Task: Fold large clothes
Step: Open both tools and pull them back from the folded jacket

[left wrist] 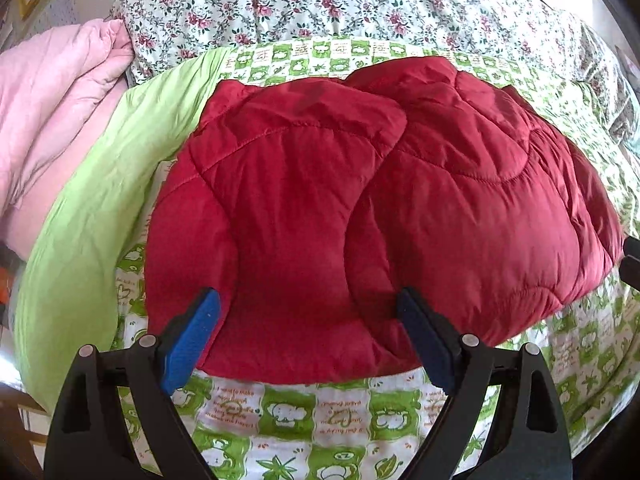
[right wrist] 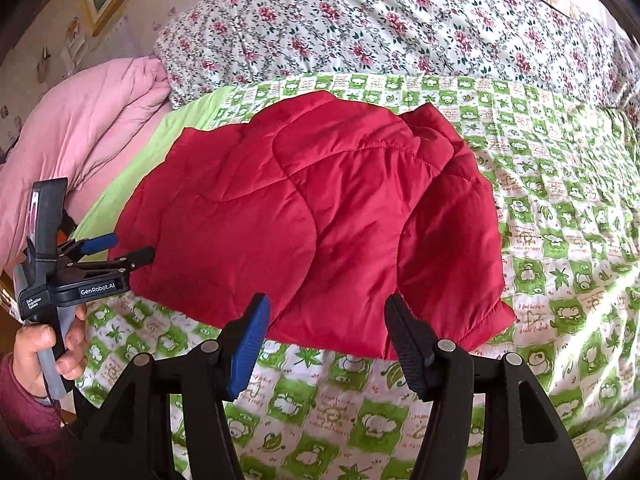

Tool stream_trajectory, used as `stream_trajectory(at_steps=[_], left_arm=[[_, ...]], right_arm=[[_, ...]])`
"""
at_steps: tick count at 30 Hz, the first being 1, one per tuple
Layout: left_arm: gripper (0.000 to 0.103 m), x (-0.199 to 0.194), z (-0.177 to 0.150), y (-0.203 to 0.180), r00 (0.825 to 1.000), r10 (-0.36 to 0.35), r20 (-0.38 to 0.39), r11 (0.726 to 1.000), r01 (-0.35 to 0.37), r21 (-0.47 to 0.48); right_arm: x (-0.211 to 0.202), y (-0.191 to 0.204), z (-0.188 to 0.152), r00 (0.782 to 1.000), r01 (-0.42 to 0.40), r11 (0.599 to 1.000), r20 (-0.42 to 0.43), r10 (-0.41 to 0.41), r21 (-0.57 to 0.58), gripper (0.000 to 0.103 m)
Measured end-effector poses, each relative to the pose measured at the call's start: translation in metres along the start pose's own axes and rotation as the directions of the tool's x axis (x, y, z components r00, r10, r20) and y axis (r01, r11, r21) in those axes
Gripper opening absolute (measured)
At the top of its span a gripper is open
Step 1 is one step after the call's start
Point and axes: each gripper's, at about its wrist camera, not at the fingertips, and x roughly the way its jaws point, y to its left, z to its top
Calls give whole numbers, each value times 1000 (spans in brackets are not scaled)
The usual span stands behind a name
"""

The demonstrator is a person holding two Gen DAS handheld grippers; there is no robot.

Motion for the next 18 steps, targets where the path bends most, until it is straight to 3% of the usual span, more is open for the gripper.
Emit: stream_trajectory(at_steps=[18], left_arm=[[91, -16, -7, 1, 999, 5, 34, 1000, -6, 17]], right_arm=[[-12, 15, -9, 1000, 12, 999, -8, -12, -44, 67]])
